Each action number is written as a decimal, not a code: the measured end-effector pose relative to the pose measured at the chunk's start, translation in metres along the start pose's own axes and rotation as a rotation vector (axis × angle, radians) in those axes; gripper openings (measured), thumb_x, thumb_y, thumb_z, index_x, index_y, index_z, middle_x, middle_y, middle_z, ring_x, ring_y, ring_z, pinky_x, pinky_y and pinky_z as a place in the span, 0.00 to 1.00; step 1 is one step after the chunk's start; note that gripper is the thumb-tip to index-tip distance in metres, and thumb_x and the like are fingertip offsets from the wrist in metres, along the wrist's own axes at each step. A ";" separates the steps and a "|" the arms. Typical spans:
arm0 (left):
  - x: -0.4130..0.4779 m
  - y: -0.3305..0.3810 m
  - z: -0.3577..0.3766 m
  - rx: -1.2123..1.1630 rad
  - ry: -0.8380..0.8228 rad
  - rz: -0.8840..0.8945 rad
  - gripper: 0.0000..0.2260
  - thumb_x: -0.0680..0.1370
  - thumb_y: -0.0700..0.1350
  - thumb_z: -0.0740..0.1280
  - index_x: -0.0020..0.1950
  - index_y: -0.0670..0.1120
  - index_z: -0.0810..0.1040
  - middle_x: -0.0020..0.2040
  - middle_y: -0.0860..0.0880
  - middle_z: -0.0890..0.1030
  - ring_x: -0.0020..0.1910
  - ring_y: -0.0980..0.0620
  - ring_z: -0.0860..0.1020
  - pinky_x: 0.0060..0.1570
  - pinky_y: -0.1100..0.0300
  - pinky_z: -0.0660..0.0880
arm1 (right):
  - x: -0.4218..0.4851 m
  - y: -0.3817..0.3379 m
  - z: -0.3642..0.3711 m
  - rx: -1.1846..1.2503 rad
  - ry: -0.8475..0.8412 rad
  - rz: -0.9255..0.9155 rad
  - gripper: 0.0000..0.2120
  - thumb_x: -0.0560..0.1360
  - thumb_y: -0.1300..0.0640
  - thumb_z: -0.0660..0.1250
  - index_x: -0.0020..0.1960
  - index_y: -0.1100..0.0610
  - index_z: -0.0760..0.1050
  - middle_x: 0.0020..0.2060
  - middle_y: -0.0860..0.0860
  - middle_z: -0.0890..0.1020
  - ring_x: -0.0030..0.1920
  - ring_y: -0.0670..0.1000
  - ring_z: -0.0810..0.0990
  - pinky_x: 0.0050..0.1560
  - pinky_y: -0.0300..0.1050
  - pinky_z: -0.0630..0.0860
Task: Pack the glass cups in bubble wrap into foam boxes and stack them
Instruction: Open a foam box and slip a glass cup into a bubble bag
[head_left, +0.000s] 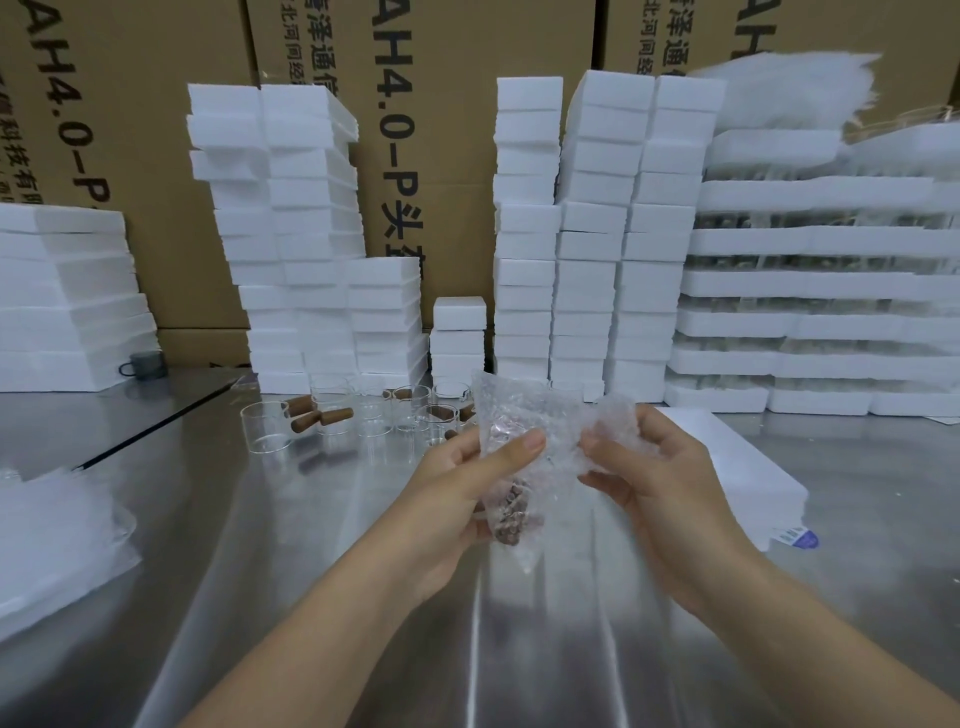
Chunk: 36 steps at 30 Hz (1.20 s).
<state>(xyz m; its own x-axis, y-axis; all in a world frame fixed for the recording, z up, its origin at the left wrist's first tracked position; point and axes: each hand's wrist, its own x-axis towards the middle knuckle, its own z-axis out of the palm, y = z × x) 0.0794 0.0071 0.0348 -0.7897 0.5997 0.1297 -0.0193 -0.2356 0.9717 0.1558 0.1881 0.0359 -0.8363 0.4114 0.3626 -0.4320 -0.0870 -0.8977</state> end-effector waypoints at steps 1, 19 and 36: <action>0.001 0.000 0.001 -0.003 0.003 -0.003 0.24 0.73 0.57 0.79 0.66 0.47 0.85 0.62 0.42 0.87 0.64 0.34 0.83 0.58 0.45 0.83 | -0.001 0.000 0.002 -0.115 0.012 -0.072 0.05 0.76 0.65 0.75 0.51 0.60 0.82 0.47 0.58 0.86 0.47 0.54 0.85 0.46 0.43 0.82; -0.001 -0.002 0.014 -0.185 -0.012 -0.043 0.27 0.78 0.55 0.77 0.73 0.41 0.80 0.67 0.38 0.84 0.69 0.36 0.81 0.71 0.37 0.72 | -0.013 0.002 0.010 -0.318 0.060 -0.277 0.16 0.76 0.58 0.76 0.54 0.46 0.71 0.40 0.52 0.85 0.38 0.59 0.83 0.41 0.53 0.79; -0.003 -0.010 0.023 -0.089 0.105 0.058 0.28 0.73 0.63 0.78 0.66 0.48 0.85 0.60 0.44 0.88 0.61 0.43 0.86 0.73 0.40 0.75 | -0.014 -0.011 0.011 -0.254 -0.073 -0.004 0.10 0.82 0.57 0.65 0.51 0.51 0.85 0.31 0.61 0.78 0.23 0.52 0.63 0.26 0.44 0.63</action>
<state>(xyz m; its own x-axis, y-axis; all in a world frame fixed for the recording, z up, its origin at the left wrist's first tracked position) 0.0965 0.0253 0.0292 -0.8508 0.5010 0.1589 -0.0229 -0.3374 0.9411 0.1684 0.1734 0.0437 -0.8610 0.3440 0.3747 -0.3440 0.1487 -0.9271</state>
